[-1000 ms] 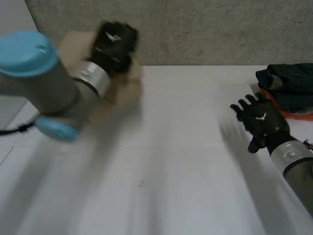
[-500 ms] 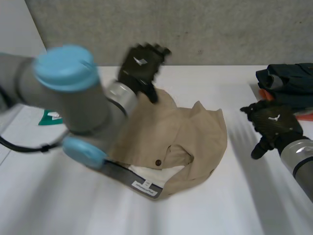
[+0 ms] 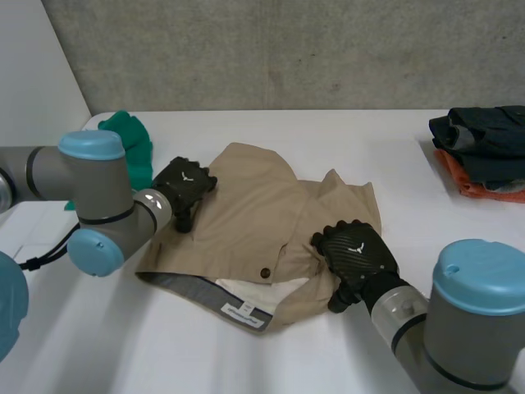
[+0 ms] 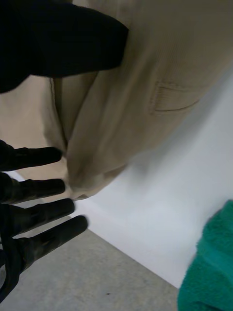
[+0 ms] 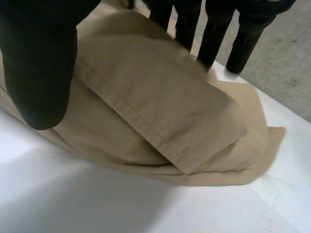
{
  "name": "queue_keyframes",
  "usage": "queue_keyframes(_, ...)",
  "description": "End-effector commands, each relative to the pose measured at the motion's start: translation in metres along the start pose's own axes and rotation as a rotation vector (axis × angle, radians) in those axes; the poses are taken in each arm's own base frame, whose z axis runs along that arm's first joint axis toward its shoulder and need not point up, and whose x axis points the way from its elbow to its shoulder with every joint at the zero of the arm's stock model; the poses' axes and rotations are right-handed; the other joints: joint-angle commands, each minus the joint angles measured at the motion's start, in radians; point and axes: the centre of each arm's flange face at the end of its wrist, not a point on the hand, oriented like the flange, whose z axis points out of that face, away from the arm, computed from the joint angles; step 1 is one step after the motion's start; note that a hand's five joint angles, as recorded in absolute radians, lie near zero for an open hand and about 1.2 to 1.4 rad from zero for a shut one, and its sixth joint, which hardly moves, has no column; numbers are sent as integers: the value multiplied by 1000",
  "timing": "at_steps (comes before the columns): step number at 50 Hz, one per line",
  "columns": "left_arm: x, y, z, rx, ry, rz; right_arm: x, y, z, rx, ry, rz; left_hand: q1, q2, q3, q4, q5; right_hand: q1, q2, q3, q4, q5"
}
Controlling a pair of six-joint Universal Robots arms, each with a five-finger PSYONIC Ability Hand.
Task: Fold the laundry.
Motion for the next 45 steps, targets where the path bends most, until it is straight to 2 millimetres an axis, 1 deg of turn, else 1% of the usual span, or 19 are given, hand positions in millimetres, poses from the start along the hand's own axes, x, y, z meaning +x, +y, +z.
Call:
queue_keyframes(1, -4, 6, 9, -66, -96, 1, 8, 0, 19, 17, 75, -56, 1013, 1027, 1027, 1035, 1036, 910, 910, 930, 932, 927)
queue_keyframes(4, -5, 5, 7, -98, -144, -6, 15, -16, 28, 70, 101, -67, 1014, 1027, 1028, 1036, 1036, 910, 910, 930, 932, 927)
queue_keyframes(6, -5, -7, 0, -90, -168, -16, 22, -29, 35, 116, 122, -85, 1014, 1027, 1028, 1036, 1036, 910, 910, 930, 932, 927)
queue_keyframes(7, -7, -18, -6, -72, -181, -25, 33, -48, 44, 177, 157, -110, 1014, 1027, 1028, 1036, 1036, 910, 910, 930, 932, 927)
queue_keyframes(8, -11, -42, -20, -26, -209, -65, 38, -56, 48, 204, 173, -120, 1014, 1027, 1028, 1036, 1036, 910, 910, 930, 932, 927)
queue_keyframes(12, -23, -83, -61, 59, -285, -238, 69, -102, 66, 325, 271, -212, 1014, 1027, 1028, 1036, 1036, 910, 910, 930, 932, 927)
queue_keyframes(15, -26, -100, -85, 102, -313, -343, 83, -126, 85, 404, 314, -303, 1014, 1027, 1028, 1036, 1036, 910, 910, 930, 932, 927)
queue_keyframes(19, 8, -124, -130, 175, -245, -490, 95, -145, 111, 549, 276, -390, 1014, 1027, 1028, 1036, 1036, 910, 910, 930, 932, 927)
queue_keyframes(24, 50, -125, -146, 209, -191, -605, 105, -143, 136, 712, 229, -443, 1014, 1027, 1028, 1036, 1036, 910, 910, 930, 932, 927)
queue_keyframes(26, 63, -122, -148, 213, -186, -643, 114, -132, 148, 755, 237, -441, 1014, 1027, 1028, 1036, 1036, 910, 910, 930, 932, 927)
queue_keyframes(28, 93, -118, -151, 210, -147, -679, 119, -119, 155, 759, 228, -422, 1014, 1027, 1028, 1036, 1036, 910, 910, 930, 932, 927)
queue_keyframes(30, 119, -118, -154, 211, -91, -679, 118, -92, 166, 732, 182, -371, 1014, 1027, 1028, 1036, 1036, 910, 910, 930, 932, 927)
queue_keyframes(32, 151, -121, -159, 211, -20, -672, 120, -76, 170, 705, 163, -335, 654, 668, 668, 676, 677, 459, 459, 478, 481, 476)
queue_keyframes(33, 158, -123, -160, 212, -3, -668, 126, -64, 172, 675, 162, -306, 534, 548, 548, 556, 557, -119, -119, -100, -97, -102)
queue_keyframes(34, 162, -125, -160, 216, 7, -667, 130, -59, 172, 660, 169, -293, 405, 418, 419, 427, 427, -312, -312, -292, -290, -295)
queue_keyframes(35, 164, -126, -159, 207, 8, -660, 135, -56, 172, 647, 181, -284, 194, 208, 208, 216, 217, -312, -312, -292, -290, -295)
queue_keyframes(40, 139, -135, -168, 202, -62, -662, 156, -60, 155, 604, 233, -263, -98, -84, -84, -76, -75, -312, -312, -292, -290, -295)
queue_keyframes(44, 92, -140, -170, 214, -164, -655, 178, -95, 119, 554, 319, -232, -149, -135, -134, -127, -126, -312, -312, -292, -290, -295)
queue_keyframes(45, 83, -141, -172, 218, -181, -649, 185, -115, 98, 526, 363, -210, -149, -135, -134, -127, -126, -312, -312, -292, -290, -295)
